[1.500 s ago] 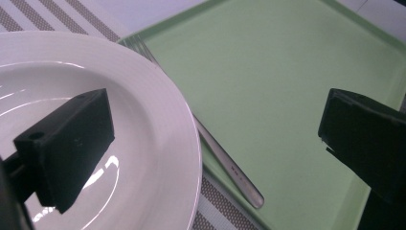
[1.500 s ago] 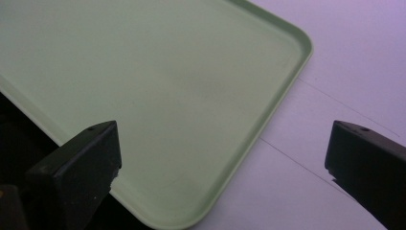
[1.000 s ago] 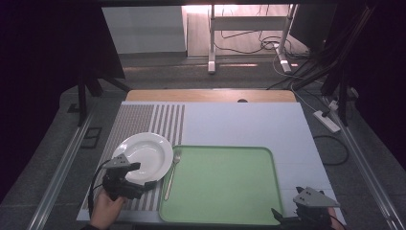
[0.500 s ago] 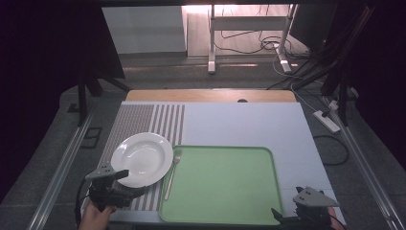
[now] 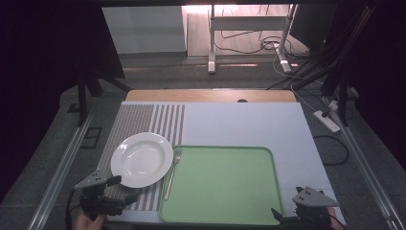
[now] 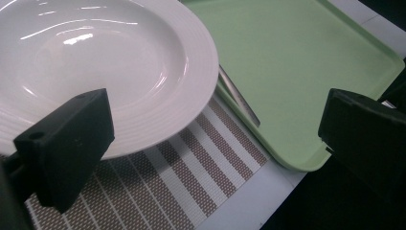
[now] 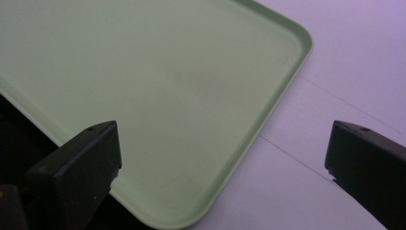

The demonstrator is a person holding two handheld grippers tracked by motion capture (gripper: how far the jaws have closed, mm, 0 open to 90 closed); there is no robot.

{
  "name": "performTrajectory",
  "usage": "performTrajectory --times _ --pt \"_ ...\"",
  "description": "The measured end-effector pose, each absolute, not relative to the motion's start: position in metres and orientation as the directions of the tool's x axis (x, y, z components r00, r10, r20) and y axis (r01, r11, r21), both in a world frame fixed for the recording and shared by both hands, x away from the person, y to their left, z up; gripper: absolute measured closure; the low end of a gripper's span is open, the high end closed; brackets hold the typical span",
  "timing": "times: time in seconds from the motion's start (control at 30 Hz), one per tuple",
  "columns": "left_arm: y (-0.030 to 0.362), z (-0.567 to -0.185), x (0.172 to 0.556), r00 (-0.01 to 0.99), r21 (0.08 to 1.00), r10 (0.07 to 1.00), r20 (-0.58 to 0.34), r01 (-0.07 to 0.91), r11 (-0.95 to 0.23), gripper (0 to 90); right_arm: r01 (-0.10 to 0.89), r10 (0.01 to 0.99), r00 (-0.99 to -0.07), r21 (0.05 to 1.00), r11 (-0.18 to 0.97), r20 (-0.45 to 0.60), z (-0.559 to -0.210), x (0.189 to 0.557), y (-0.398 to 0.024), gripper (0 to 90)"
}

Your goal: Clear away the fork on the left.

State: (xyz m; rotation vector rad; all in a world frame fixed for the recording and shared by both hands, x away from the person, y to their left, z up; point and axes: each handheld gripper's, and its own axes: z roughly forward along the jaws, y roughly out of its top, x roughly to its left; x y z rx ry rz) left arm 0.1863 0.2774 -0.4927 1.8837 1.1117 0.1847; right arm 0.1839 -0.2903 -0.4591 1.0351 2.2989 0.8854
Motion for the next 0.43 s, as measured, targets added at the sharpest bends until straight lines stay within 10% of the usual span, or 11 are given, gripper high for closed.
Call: performTrajectory --times 0.43 --pt "0.283 -0.49 0.174 0.565 0.764 0.779 -0.273 0.619 -0.181 0.0 0.481 0.779 -0.608 0.71 0.515 -0.153 -0.46 0.184 -0.289 0.0"
